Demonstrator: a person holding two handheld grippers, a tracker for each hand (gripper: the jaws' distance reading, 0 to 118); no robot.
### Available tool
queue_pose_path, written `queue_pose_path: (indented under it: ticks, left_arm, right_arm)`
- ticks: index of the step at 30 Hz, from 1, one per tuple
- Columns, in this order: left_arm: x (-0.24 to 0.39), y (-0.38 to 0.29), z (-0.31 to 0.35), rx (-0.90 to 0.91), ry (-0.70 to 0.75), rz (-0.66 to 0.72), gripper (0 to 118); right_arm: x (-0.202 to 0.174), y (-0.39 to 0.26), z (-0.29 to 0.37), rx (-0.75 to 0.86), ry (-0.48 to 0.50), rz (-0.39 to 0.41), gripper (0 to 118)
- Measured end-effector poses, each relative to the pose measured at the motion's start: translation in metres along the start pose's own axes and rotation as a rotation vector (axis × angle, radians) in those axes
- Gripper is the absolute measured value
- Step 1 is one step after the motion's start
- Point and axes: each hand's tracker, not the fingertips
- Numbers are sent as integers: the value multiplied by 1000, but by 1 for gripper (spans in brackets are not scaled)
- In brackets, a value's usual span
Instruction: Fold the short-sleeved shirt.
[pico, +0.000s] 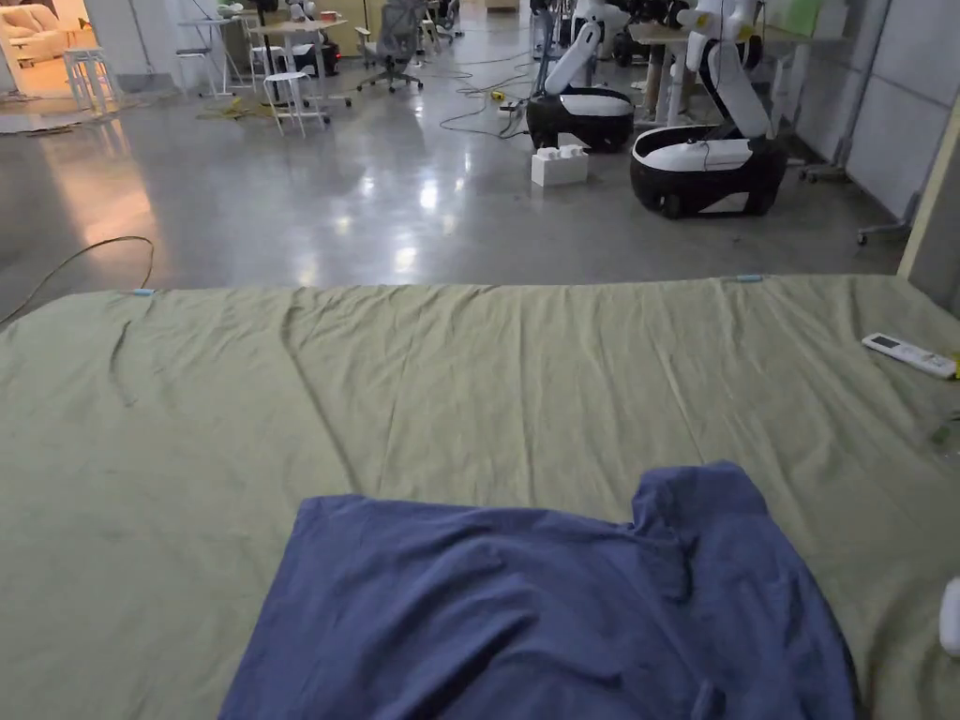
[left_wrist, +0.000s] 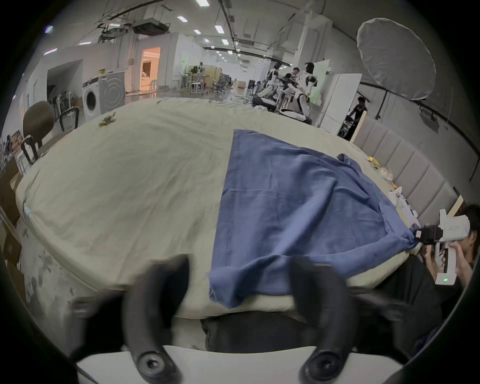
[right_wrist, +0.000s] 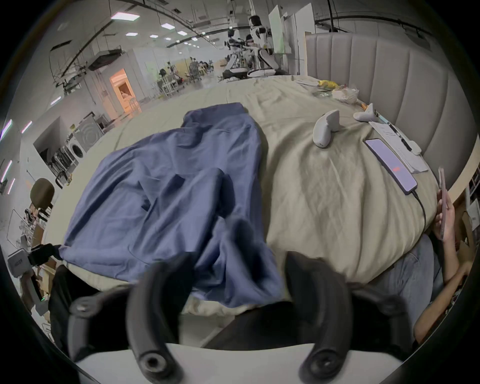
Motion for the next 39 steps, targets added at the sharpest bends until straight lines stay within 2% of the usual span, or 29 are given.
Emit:
queue_pose_path:
  ticks: [1, 4, 8, 11, 16, 20, 22, 23, 25, 27, 28, 30, 31, 32, 33, 36, 38, 39]
  left_arm:
    - [-3, 2, 1, -3, -12, 25, 100]
    - [-2, 16, 22, 79, 17, 64, 99]
    - [25, 45, 65, 229, 64, -58, 99]
    - [59, 64, 101, 335, 57, -134, 99]
    - [105, 80, 149, 523, 79, -154, 99]
    - [129, 85, 172, 601, 141, -152, 98]
    - [137, 84, 183, 677, 130, -210, 91]
    - [141, 84, 188, 707, 108, -239, 84]
    - [148, 86, 195, 717, 112, -261, 80]
    - [150, 87, 197, 713, 122, -270, 72]
    - [150, 88, 197, 717, 118, -271, 62]
    - [151, 93, 199, 716, 91, -260, 22]
    - [151, 92, 198, 719, 68, -249, 9]
    - [151, 92, 197, 726, 75, -243, 7]
    - [152, 92, 197, 729, 83, -240, 2]
    - [154, 94, 193, 714, 103, -254, 0]
    - [154, 97, 192, 691, 86, -247, 0]
    - [154, 97, 191, 694, 91, -242, 0]
  right_arm:
    - [-2, 0, 9, 21, -13, -2, 84]
    - [7, 6, 26, 96, -49, -25, 83]
    - [9, 15, 68, 270, -21, -57, 83]
    - [-3, 22, 102, 430, 15, -39, 83]
    - [-37, 30, 149, 620, 62, 13, 83]
    - [-60, 33, 172, 720, 65, 109, 83]
    - [-70, 34, 179, 750, 69, 147, 83]
    - [-74, 34, 182, 750, 73, 152, 83]
    - [-78, 36, 184, 753, 84, 157, 83]
    - [-83, 36, 186, 766, 105, 160, 76]
    - [-85, 36, 187, 768, 117, 159, 70]
    - [-90, 37, 190, 779, 126, 163, 45]
    - [-92, 36, 189, 769, 138, 153, 30]
    - [-94, 36, 190, 788, 144, 168, 11]
    - [-95, 35, 189, 786, 141, 168, 5]
    - [-101, 36, 191, 817, 106, 223, 1]
    - [-103, 34, 187, 791, 90, 194, 0]
    - [-104, 36, 189, 821, 81, 225, 0]
